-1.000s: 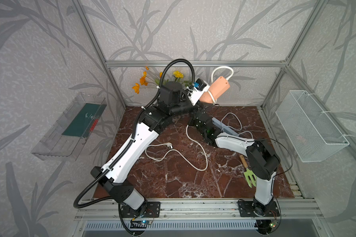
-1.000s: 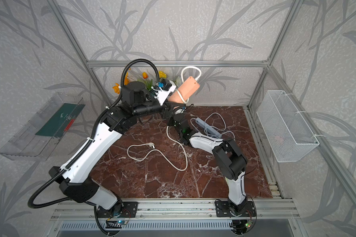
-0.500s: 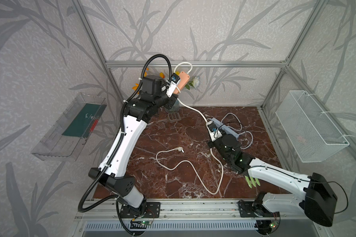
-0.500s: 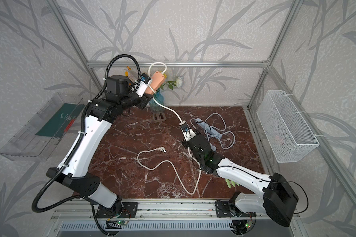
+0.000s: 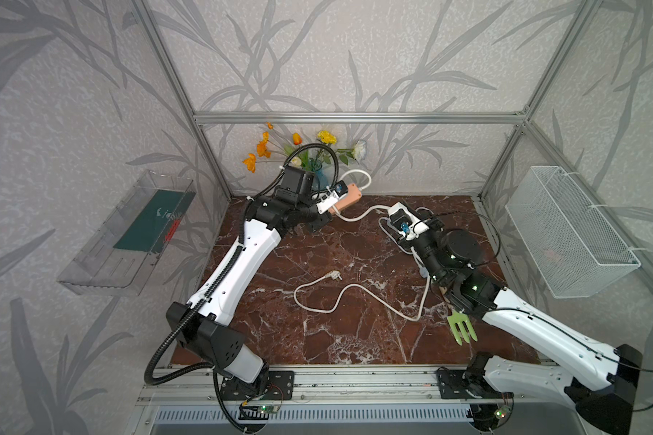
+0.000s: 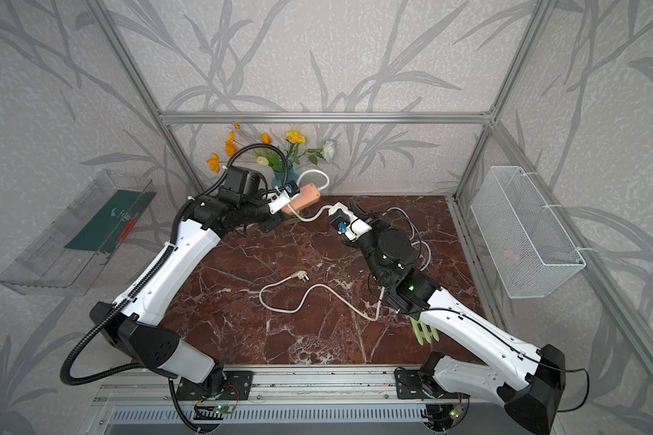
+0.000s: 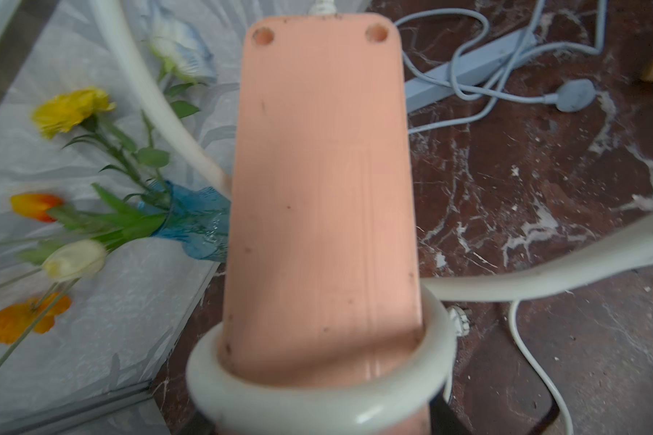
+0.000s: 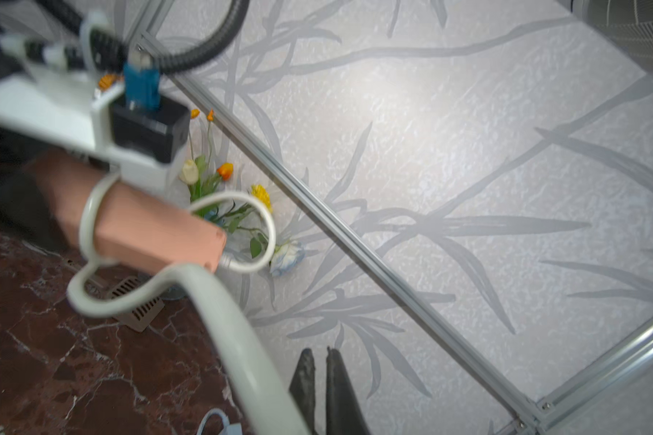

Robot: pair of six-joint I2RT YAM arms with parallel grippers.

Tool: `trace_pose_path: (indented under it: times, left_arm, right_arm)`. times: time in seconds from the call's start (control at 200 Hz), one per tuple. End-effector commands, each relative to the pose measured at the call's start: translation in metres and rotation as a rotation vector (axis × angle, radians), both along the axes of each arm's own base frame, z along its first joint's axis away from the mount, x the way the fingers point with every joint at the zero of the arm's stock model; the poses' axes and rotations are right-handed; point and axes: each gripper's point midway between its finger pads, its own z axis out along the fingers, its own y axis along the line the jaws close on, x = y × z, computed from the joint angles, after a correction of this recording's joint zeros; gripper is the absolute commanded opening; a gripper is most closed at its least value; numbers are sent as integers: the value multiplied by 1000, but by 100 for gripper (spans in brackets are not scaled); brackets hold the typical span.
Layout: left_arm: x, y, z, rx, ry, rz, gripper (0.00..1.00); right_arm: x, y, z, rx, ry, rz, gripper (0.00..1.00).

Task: Wrap the cord around the power strip
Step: Wrap the power cord around the power strip.

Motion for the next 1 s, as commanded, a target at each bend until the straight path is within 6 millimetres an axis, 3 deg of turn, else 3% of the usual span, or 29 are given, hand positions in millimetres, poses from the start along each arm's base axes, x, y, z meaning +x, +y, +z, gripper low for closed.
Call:
trace_pose_path:
  times: [0.0, 0.075, 0.295, 0.405, 0.525, 0.595, 0.67, 0.815, 0.885, 0.94, 0.955, 0.995]
  left_arm:
    - [-32, -11, -23, 108, 3, -171, 0]
    - [-54, -27, -26, 66, 5, -245, 0]
    - [-114, -71, 1, -73, -54, -449, 0]
    - [-132, -86, 26, -160, -84, -510, 0]
    - [-140, -106, 63, -333, -111, -553, 0]
    - [-129, -116, 87, -435, -172, -523, 0]
    - [-102, -117, 104, -489, -241, -441, 0]
    - [-44, -96, 141, -616, -317, -251, 0]
    - [-28, -83, 165, -669, -364, -188, 0]
    - [-18, -77, 175, -662, -398, -138, 0]
    - [-16, -76, 178, -657, -406, -128, 0]
    - [-10, -75, 182, -642, -412, -105, 0]
  right_arm:
    - [-8, -1, 81, 102, -164, 79, 0]
    - [7, 1, 89, 90, -140, 93, 0]
    - [68, -11, 65, 126, 105, 192, 0]
    - [95, -28, 56, 290, 253, 296, 0]
    - [115, -16, 28, 420, 418, 426, 0]
    - [129, -8, 7, 518, 502, 455, 0]
    - [145, -4, -25, 641, 588, 449, 0]
    - [170, 3, -118, 696, 752, 247, 0]
    - [172, 7, -156, 679, 808, 184, 0]
    - [173, 6, -174, 686, 832, 130, 0]
    - [176, 8, -191, 681, 859, 110, 0]
    - [176, 11, -205, 669, 875, 81, 0]
